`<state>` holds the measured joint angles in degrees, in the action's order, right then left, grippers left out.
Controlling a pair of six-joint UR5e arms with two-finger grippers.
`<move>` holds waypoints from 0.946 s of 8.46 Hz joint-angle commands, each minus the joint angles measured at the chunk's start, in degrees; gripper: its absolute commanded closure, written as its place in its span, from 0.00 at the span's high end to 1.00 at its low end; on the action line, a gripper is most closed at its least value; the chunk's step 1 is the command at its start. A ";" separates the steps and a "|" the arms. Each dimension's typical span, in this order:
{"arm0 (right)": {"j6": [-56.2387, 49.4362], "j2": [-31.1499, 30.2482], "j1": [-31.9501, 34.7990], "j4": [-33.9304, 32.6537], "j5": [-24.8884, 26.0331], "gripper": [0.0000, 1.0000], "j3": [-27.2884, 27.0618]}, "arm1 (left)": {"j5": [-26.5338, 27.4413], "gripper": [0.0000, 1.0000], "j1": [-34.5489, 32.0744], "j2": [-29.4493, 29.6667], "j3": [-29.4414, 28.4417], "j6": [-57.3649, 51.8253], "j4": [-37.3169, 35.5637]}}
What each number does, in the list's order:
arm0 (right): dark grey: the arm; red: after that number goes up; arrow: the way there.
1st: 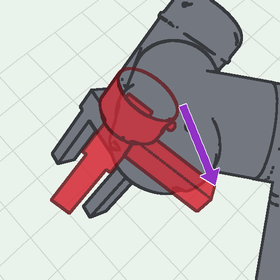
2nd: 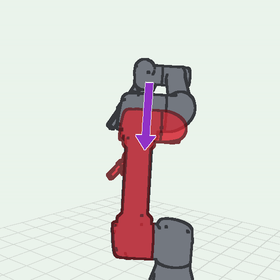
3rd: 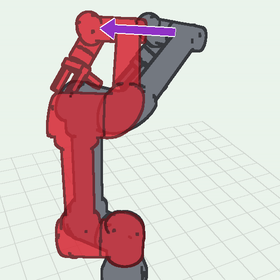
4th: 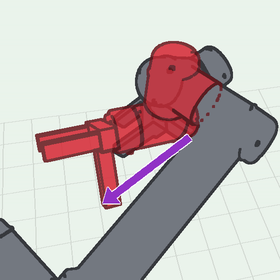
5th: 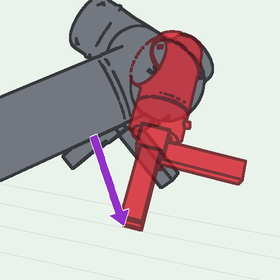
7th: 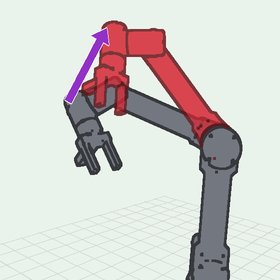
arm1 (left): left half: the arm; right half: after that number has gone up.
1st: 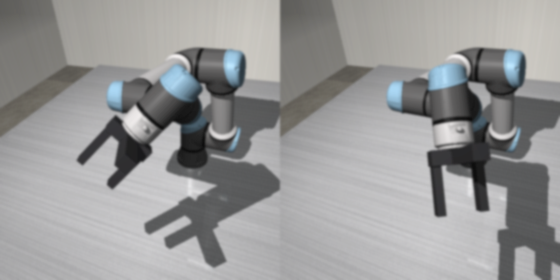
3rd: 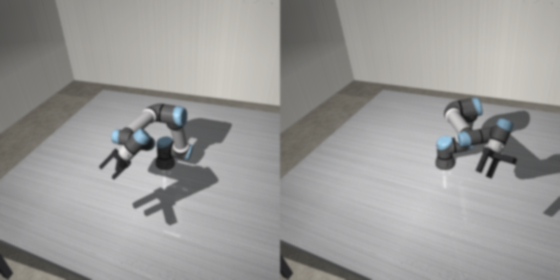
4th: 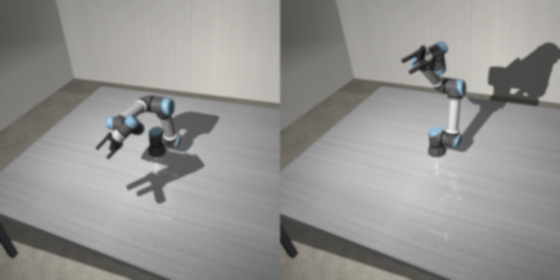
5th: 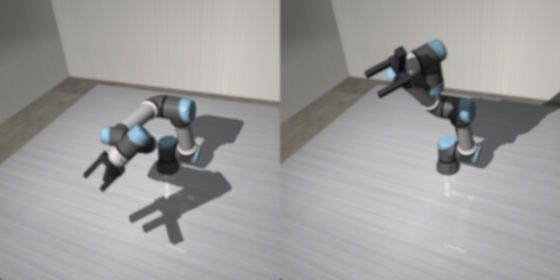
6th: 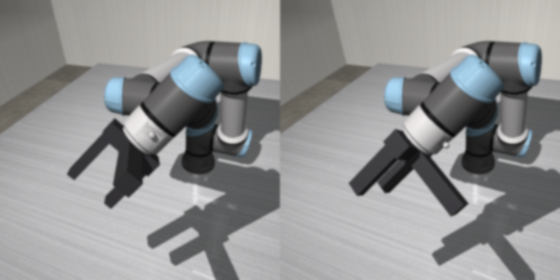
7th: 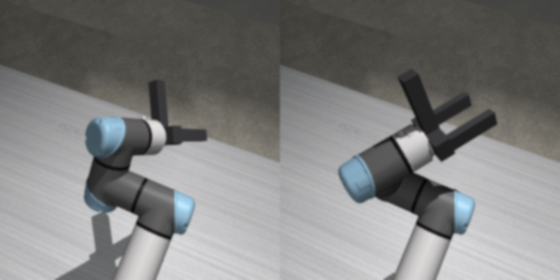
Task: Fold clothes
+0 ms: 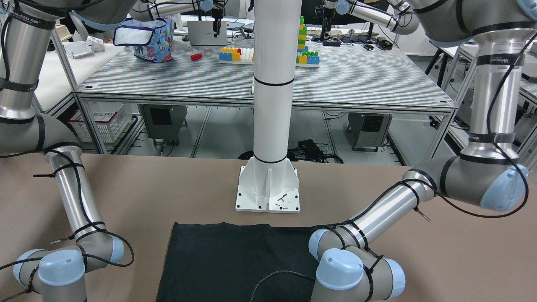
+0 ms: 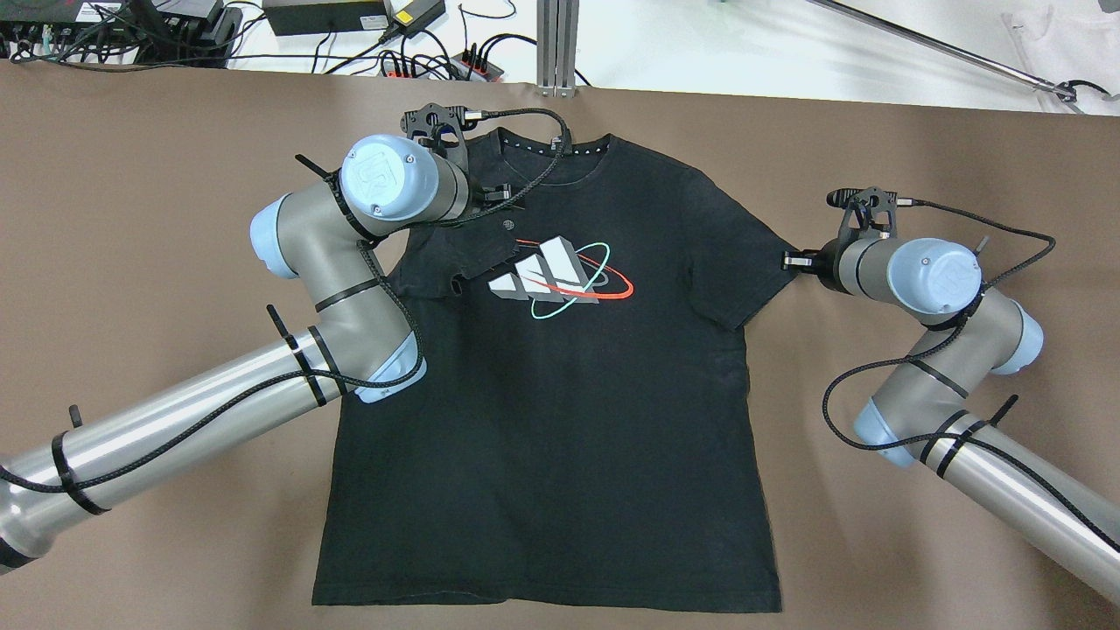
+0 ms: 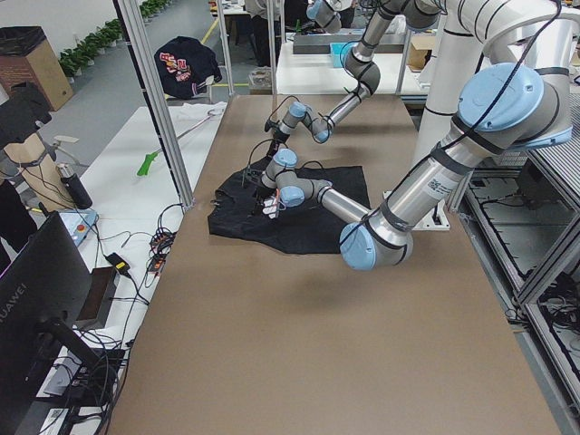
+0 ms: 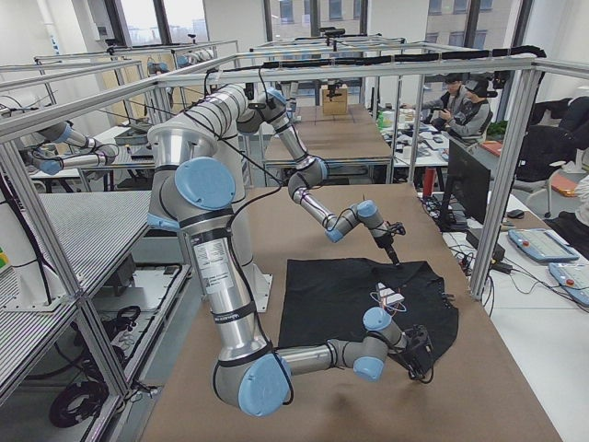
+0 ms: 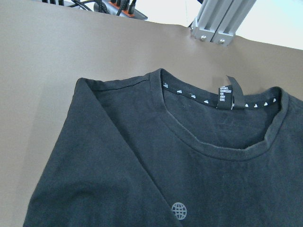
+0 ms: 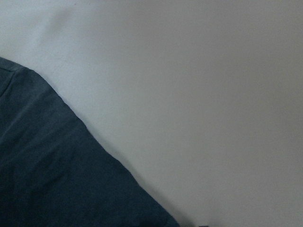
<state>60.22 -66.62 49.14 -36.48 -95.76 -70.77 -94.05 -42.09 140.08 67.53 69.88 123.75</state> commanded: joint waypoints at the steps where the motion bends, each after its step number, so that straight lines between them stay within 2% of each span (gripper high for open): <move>1: -0.54 -0.18 0.08 -0.08 -0.04 0.00 -0.86 | 0.01 1.00 -0.01 0.02 0.06 0.00 0.00; 3: -0.11 0.17 0.17 -1.82 -0.13 0.00 -2.87 | -0.08 1.00 -0.01 0.02 -0.03 0.00 0.00; 4: 0.25 1.13 0.17 -5.66 -0.13 0.00 -5.41 | -0.26 1.00 -0.10 0.02 -0.03 -0.26 0.00; 6: 3.38 6.56 0.08 -17.69 -0.04 0.00 -9.46 | -0.43 1.00 -0.45 -0.15 -0.03 -2.45 0.26; 8: 8.33 9.57 -0.62 -20.20 0.05 0.00 -9.13 | -0.35 1.00 -0.45 -0.77 -0.03 -2.73 0.35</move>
<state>64.85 -59.98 49.17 -52.87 -95.77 -79.43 -94.45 -42.47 139.71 67.50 67.69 124.02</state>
